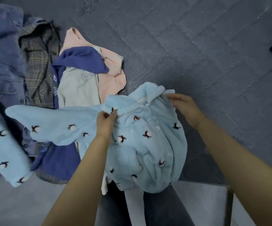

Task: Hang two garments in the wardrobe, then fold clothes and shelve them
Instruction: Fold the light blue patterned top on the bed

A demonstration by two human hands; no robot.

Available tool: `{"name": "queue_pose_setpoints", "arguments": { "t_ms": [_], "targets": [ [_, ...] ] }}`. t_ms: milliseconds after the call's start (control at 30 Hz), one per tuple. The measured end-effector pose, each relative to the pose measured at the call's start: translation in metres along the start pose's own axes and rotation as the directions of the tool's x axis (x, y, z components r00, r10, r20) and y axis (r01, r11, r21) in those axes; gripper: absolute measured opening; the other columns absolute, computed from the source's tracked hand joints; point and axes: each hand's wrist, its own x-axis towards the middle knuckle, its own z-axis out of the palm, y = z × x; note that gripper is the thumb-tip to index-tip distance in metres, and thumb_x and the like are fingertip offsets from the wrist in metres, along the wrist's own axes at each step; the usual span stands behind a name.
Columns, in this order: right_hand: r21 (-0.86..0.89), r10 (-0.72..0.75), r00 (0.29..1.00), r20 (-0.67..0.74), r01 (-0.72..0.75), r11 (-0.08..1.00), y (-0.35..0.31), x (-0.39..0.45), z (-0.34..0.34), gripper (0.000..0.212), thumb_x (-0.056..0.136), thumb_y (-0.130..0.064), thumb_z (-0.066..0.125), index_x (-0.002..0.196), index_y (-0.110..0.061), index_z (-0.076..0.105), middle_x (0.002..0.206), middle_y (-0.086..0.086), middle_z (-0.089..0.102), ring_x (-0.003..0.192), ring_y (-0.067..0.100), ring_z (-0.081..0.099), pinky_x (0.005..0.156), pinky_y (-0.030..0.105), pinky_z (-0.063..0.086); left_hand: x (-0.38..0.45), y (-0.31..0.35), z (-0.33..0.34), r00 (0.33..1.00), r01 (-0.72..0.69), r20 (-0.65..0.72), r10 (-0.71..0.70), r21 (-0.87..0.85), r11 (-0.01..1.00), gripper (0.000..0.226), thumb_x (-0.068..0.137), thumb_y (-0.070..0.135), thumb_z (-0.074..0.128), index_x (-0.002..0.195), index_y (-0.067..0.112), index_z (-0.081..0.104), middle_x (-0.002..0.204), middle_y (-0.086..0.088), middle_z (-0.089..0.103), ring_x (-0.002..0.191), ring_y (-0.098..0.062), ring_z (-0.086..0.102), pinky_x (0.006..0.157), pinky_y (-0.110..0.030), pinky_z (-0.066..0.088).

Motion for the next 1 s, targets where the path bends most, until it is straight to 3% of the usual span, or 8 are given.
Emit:
{"name": "queue_pose_setpoints", "arguments": {
  "t_ms": [133, 233, 300, 367, 500, 700, 833, 1000],
  "targets": [
    [-0.373, -0.19, 0.978, -0.089, 0.144, 0.916, 0.003, 0.022, -0.01, 0.037, 0.097, -0.005, 0.054, 0.134, -0.006, 0.053, 0.139, 0.011, 0.05, 0.125, 0.019, 0.049, 0.102, 0.023, 0.041, 0.003, -0.014, -0.002, 0.995, -0.083, 0.078, 0.06, 0.349, 0.934, 0.04, 0.087, 0.045, 0.068, 0.111, 0.014, 0.063, 0.116, -0.003, 0.067, 0.112, -0.024, 0.059, 0.1, -0.042, 0.047],
    [-0.55, -0.229, 0.973, 0.028, 0.206, 0.809, -0.004, 0.038, -0.006, 0.048, 0.096, -0.015, 0.06, 0.141, -0.011, 0.045, 0.146, 0.007, 0.041, 0.133, 0.018, 0.039, 0.113, 0.033, 0.033, 0.009, -0.021, 0.001, 0.978, -0.19, 0.096, 0.183, 0.769, 0.611, 0.05, 0.086, 0.054, 0.063, 0.104, 0.007, 0.063, 0.112, -0.011, 0.065, 0.111, -0.032, 0.056, 0.1, -0.041, 0.041],
    [-0.612, -0.131, 0.985, 0.115, 0.174, 0.772, -0.008, 0.046, 0.001, 0.039, 0.094, -0.021, 0.063, 0.13, -0.008, 0.056, 0.132, 0.008, 0.056, 0.12, 0.022, 0.053, 0.103, 0.038, 0.044, 0.012, -0.021, 0.002, 0.973, -0.204, 0.117, 0.197, 0.832, 0.516, 0.044, 0.087, 0.053, 0.062, 0.081, 0.009, 0.061, 0.098, -0.015, 0.065, 0.102, -0.034, 0.058, 0.092, -0.039, 0.044],
    [-0.658, -0.096, 0.988, 0.125, 0.155, 0.737, -0.009, 0.051, 0.006, 0.028, 0.092, -0.022, 0.064, 0.106, 0.003, 0.064, 0.104, 0.014, 0.066, 0.095, 0.027, 0.061, 0.08, 0.037, 0.05, 0.011, -0.02, -0.002, 0.978, -0.204, 0.126, 0.165, 0.732, 0.651, 0.046, 0.089, 0.046, 0.064, 0.061, 0.014, 0.044, 0.075, -0.01, 0.056, 0.085, -0.029, 0.056, 0.077, -0.035, 0.042],
    [-0.565, 0.034, 0.995, 0.093, 0.025, 0.825, -0.01, 0.04, 0.003, 0.033, 0.09, -0.028, 0.068, 0.066, -0.012, 0.052, 0.066, 0.005, 0.045, 0.066, 0.015, 0.044, 0.055, 0.024, 0.035, -0.004, -0.004, -0.028, 0.967, -0.149, 0.232, 0.106, 0.176, 0.973, 0.035, 0.095, 0.042, 0.057, 0.081, 0.013, 0.044, 0.079, -0.006, 0.041, 0.077, -0.017, 0.041, 0.073, -0.031, 0.034],
    [-0.126, 0.017, 0.999, 0.033, -0.013, 0.992, -0.026, -0.056, -0.011, 0.031, 0.076, -0.046, 0.07, 0.084, -0.017, 0.077, 0.091, 0.005, 0.076, 0.08, 0.018, 0.071, 0.06, 0.024, 0.055, -0.028, 0.045, -0.064, 0.894, -0.426, 0.344, 0.287, 0.449, 0.786, 0.034, 0.1, 0.044, 0.043, 0.079, 0.018, 0.039, 0.068, 0.008, 0.041, 0.059, -0.002, 0.038, 0.061, -0.019, 0.034],
    [0.204, -0.09, 0.991, -0.095, 0.108, 0.973, -0.053, -0.141, -0.017, 0.031, 0.085, -0.03, 0.064, 0.102, -0.005, 0.073, 0.099, 0.016, 0.074, 0.087, 0.027, 0.072, 0.064, 0.031, 0.058, -0.058, 0.088, -0.078, 0.834, -0.456, 0.504, 0.223, 0.403, 0.794, 0.049, 0.081, 0.068, 0.052, 0.083, 0.019, 0.049, 0.063, 0.016, 0.054, 0.059, 0.001, 0.05, 0.056, -0.014, 0.04],
    [0.218, -0.235, 0.932, -0.278, 0.299, 0.929, -0.099, -0.254, -0.032, 0.037, 0.085, -0.023, 0.064, 0.102, 0.01, 0.062, 0.088, 0.021, 0.067, 0.072, 0.026, 0.064, 0.061, 0.028, 0.051, -0.105, 0.167, -0.092, 0.678, -0.586, 0.735, 0.017, 0.527, 0.616, 0.059, 0.06, 0.077, 0.072, 0.101, 0.036, 0.07, 0.095, 0.019, 0.072, 0.085, 0.003, 0.068, 0.072, -0.016, 0.053]
  ]
}}
